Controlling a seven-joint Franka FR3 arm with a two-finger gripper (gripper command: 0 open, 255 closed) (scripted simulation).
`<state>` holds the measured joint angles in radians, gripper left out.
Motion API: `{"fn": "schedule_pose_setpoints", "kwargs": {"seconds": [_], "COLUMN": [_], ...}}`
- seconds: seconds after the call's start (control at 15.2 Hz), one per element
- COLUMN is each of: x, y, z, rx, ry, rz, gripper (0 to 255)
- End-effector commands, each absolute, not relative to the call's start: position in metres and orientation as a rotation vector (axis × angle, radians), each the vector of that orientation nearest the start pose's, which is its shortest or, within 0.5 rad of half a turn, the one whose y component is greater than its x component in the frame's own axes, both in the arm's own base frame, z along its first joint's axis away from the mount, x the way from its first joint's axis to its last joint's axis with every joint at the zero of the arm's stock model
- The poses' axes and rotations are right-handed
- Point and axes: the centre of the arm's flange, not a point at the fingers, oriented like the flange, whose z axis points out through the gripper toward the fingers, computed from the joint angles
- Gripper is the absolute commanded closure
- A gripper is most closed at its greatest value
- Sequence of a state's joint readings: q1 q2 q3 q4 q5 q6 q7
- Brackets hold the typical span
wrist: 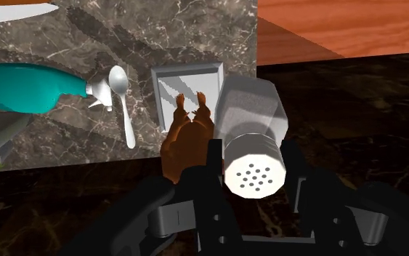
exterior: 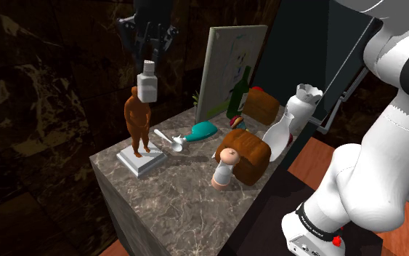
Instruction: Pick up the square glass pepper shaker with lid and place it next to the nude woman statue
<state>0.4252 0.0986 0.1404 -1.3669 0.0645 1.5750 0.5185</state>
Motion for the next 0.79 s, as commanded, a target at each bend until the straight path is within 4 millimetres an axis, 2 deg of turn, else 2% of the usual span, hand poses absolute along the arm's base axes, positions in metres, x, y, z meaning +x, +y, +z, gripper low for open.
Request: {"fn": "schedule_pose_setpoints", "kwargs": {"seconds": [0.0, 0.73], "x": [0.493, 0.493], "y": [0.315, 0.315], "z": [0.655, 0.597], "rx": [-3.015, -3.015], "ry": [-0.074, -0.074], "rz": [-0.083, -0.083], "gripper": [255, 255]}}
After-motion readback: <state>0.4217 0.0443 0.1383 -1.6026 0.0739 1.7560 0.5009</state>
